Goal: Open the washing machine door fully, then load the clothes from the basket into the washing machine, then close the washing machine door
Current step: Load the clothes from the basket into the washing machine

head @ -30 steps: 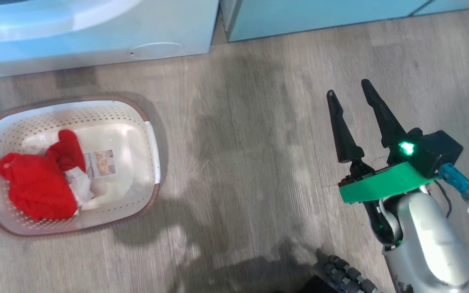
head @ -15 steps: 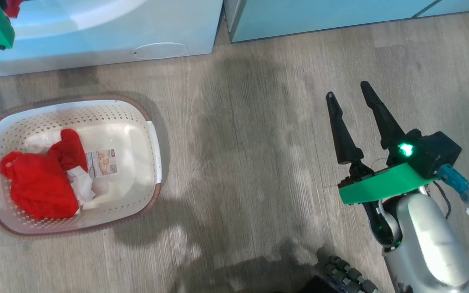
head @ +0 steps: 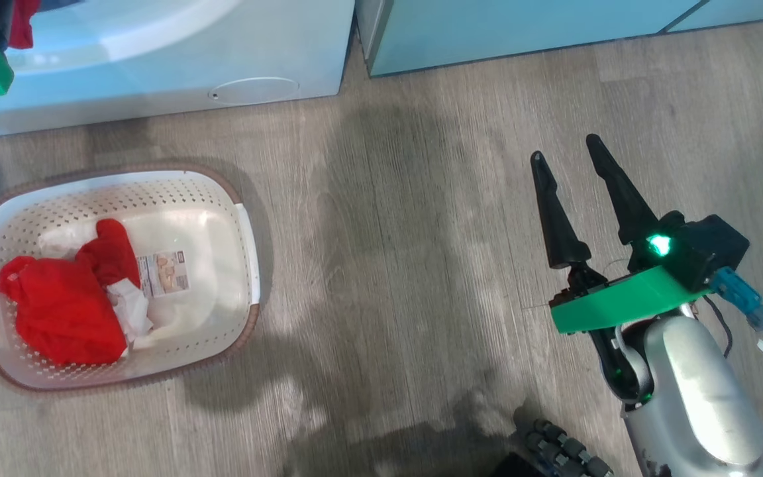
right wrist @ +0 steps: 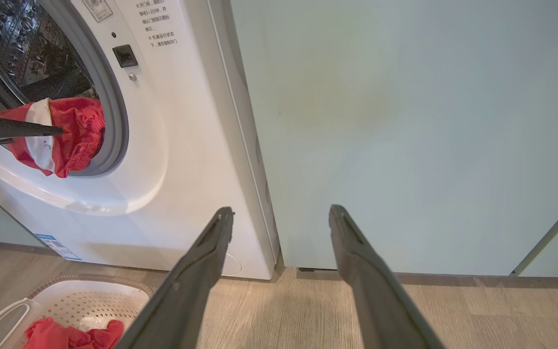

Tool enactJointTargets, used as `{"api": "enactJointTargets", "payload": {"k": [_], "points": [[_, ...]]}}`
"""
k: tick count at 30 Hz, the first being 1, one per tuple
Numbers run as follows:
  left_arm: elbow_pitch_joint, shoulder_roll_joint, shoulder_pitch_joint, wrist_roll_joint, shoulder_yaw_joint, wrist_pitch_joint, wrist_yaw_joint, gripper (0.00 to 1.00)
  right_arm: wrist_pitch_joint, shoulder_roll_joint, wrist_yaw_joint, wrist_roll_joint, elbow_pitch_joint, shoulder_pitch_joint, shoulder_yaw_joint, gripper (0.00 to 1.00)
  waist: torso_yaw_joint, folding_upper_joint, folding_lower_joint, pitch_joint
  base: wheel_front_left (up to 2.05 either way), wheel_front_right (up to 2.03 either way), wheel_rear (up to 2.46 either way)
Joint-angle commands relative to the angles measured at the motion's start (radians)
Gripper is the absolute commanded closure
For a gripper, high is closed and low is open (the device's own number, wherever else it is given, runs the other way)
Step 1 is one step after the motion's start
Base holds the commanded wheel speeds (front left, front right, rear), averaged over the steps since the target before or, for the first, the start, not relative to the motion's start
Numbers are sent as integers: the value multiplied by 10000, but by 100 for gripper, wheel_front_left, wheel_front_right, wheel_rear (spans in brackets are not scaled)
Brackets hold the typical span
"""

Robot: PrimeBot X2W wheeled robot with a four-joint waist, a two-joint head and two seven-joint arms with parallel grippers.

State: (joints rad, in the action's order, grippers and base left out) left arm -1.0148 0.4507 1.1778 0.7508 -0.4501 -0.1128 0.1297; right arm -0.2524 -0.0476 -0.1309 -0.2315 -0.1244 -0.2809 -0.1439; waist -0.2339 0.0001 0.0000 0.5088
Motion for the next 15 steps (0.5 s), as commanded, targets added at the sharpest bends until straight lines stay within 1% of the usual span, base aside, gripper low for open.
{"api": "enactJointTargets", "payload": {"k": [1,3,11,15], "points": [[192,495,160,123,265,-102,9,0,-94,-26,2,-44,242,185,-169,0,27,-1,0,-72,0,0,0],[229,494,26,339,219,-244,9,0,-94,-26,2,-18,211,209,-134,0,68,-1,0,-179,0,0,0],[642,405,-738,986,-154,-224,9,0,-94,-26,2,143,101,316,-8,0,381,-1,0,-834,0,0,0],[1045,399,-1328,1103,-534,213,9,0,-94,-26,2,226,33,417,89,0,590,-1,0,-1310,0,0,0]]}}
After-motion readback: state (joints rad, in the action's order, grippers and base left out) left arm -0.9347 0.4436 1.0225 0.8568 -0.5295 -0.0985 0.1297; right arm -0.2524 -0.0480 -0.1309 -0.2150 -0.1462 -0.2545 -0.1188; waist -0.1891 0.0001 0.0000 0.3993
